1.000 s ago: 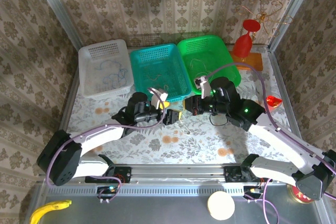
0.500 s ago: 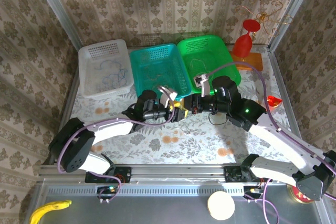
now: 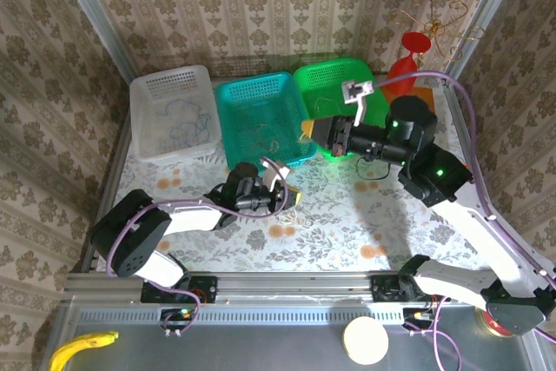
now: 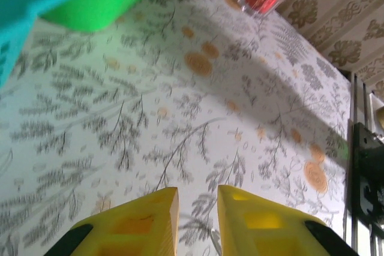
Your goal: Untangle the cables
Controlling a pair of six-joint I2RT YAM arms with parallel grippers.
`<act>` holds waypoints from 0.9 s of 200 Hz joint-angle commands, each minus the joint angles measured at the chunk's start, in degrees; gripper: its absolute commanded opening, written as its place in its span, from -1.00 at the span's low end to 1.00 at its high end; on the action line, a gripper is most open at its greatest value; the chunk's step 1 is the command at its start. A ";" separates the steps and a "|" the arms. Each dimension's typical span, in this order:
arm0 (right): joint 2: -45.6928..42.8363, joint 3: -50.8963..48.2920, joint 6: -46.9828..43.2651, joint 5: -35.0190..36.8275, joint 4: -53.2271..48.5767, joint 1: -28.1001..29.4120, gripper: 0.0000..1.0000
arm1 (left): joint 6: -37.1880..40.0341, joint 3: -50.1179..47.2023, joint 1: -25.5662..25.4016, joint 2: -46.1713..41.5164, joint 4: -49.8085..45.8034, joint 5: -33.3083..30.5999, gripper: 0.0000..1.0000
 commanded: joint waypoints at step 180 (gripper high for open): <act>26.75 8.49 -2.17 6.00 10.50 -5.03 -1.00 | -10.23 -2.41 15.00 -40.32 -24.05 -12.82 1.00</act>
